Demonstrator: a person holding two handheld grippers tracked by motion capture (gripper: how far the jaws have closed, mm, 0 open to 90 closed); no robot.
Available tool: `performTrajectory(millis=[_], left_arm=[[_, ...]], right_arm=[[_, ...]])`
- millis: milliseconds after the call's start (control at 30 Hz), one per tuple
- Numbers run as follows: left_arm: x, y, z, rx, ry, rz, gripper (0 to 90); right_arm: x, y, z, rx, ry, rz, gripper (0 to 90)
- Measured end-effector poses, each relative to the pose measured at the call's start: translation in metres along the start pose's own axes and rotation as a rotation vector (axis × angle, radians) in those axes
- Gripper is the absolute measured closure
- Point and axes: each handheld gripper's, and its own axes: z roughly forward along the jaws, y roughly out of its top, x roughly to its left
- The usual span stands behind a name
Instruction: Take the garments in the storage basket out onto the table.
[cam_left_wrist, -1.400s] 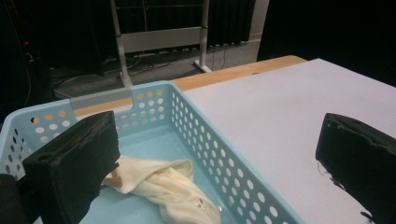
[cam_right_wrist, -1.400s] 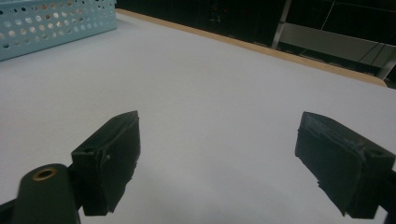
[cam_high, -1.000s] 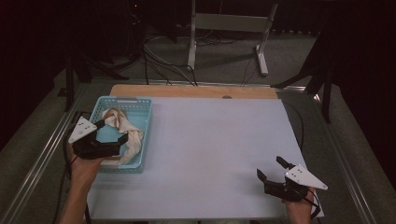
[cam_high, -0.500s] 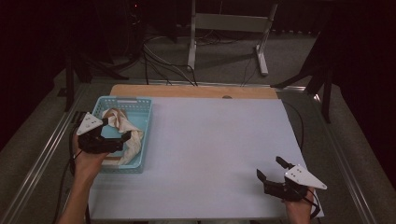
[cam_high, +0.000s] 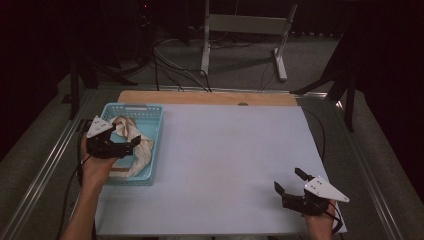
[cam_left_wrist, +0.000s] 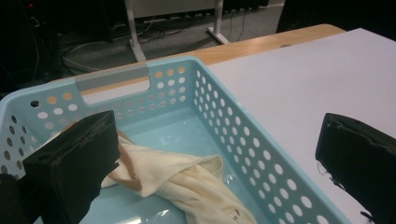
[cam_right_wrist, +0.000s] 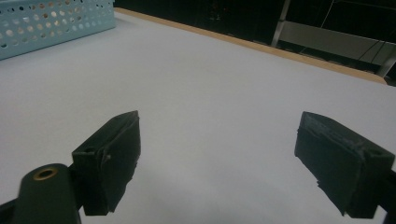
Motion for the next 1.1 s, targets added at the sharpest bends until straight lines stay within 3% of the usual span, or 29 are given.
performTrajectory(millis=[400, 767, 933, 1100], left_arm=[[0.003, 0.002, 0.013, 0.024, 0.002, -0.001, 0.3], [0.015, -0.001, 0.030, 0.040, 0.000, -0.063, 0.2], [0.016, -0.002, 0.038, 0.054, 0.005, -0.065, 0.2], [0.015, -0.006, 0.051, 0.106, 0.000, -0.044, 0.2]], right_arm=[[0.000, 0.000, 0.001, 0.004, 0.006, -0.002, 14.5], [0.000, -0.001, 0.001, 0.008, 0.007, -0.004, 14.5], [0.000, -0.001, 0.002, 0.010, 0.008, -0.009, 14.5], [0.000, -0.001, 0.002, 0.007, 0.008, -0.008, 14.5]])
